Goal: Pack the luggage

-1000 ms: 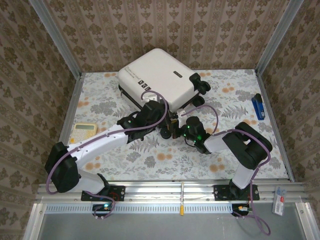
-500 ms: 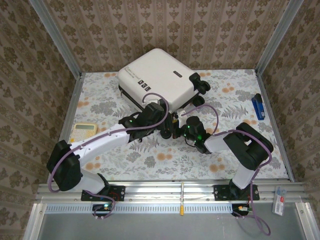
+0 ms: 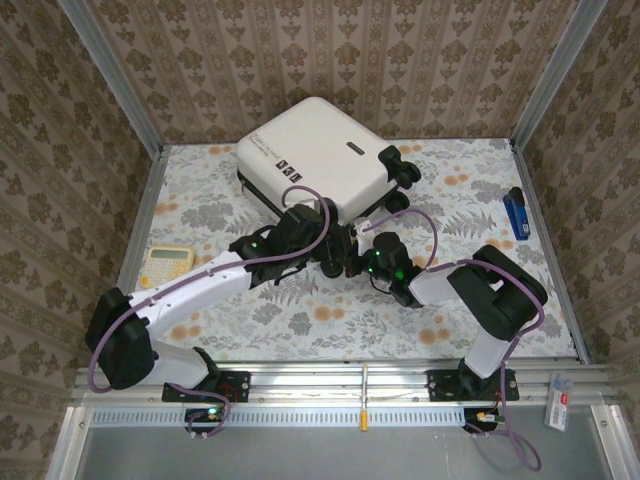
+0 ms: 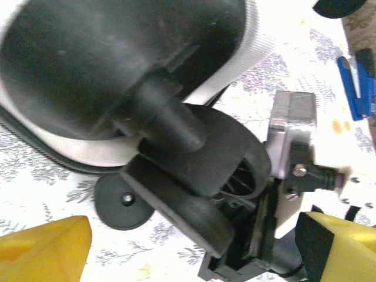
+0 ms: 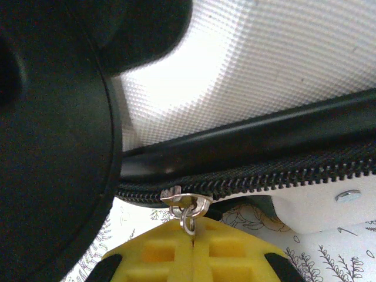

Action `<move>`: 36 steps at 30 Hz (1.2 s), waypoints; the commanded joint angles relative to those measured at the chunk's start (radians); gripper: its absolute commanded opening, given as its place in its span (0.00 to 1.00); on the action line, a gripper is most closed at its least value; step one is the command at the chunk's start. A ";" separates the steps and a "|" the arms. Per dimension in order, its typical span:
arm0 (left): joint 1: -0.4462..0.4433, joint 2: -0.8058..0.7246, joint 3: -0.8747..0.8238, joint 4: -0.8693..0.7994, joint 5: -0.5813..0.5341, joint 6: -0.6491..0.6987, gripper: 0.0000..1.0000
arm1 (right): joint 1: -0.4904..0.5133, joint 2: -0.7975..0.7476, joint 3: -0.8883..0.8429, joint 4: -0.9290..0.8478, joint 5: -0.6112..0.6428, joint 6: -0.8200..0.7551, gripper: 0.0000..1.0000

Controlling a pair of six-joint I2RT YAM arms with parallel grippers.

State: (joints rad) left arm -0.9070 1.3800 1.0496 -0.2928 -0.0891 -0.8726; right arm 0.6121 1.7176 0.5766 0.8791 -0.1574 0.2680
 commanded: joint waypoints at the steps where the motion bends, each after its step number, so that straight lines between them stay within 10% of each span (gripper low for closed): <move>1: 0.013 0.037 -0.016 0.085 0.056 -0.029 0.92 | -0.007 -0.048 -0.006 0.033 -0.015 -0.005 0.00; 23: 0.079 0.037 -0.150 0.442 0.058 -0.084 0.94 | -0.018 -0.032 -0.032 0.087 -0.052 0.043 0.00; 36: 0.082 0.032 -0.168 0.467 0.049 -0.086 0.78 | -0.036 -0.029 -0.033 0.107 -0.065 0.068 0.00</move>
State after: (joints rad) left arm -0.8379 1.4277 0.8856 0.0883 -0.0021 -0.9760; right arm 0.5838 1.7073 0.5537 0.9020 -0.1951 0.3222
